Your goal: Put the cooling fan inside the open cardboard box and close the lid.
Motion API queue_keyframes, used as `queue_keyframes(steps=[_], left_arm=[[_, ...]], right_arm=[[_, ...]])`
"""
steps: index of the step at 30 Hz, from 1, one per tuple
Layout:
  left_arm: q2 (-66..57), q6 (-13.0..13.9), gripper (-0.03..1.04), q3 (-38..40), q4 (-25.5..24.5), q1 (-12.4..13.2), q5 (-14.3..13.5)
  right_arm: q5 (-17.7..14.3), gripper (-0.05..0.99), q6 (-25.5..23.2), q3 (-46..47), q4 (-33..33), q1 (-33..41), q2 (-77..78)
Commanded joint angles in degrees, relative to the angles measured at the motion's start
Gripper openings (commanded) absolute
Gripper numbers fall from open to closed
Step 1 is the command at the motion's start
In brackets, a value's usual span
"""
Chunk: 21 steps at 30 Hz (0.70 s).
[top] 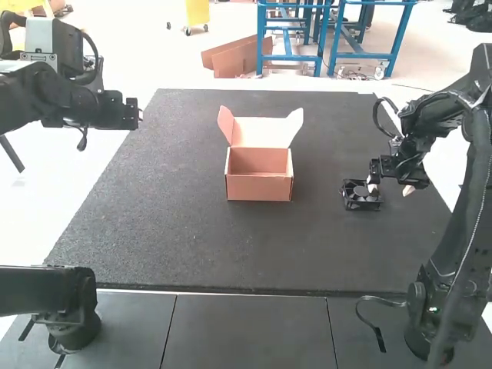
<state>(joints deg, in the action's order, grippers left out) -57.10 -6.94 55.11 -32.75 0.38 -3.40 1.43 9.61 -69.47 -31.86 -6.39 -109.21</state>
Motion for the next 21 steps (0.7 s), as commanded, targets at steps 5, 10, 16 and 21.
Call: queue_keyframes(steps=[5, 10, 16, 21], left_arm=[[-0.4, -0.4, 0.97, 2.3, 0.2, 0.3, 0.2], [-0.5, -0.4, 0.97, 2.3, 0.2, 0.1, 0.2], [-0.4, -0.4, 0.97, 2.5, 0.1, 0.1, 0.2], [-0.4, -0.4, 0.97, 2.8, 0.1, 0.1, 0.2]], right_arm=[[-2.0, 0.9, -0.8, -0.8, 0.0, -0.2, -0.2], [-3.1, 0.9, -0.9, -0.2, -0.1, -0.2, -0.2], [-3.1, 0.9, -0.9, 0.2, -1.2, -0.2, -1.4], [-3.1, 0.9, -0.9, 0.2, -2.0, -0.2, -2.4]])
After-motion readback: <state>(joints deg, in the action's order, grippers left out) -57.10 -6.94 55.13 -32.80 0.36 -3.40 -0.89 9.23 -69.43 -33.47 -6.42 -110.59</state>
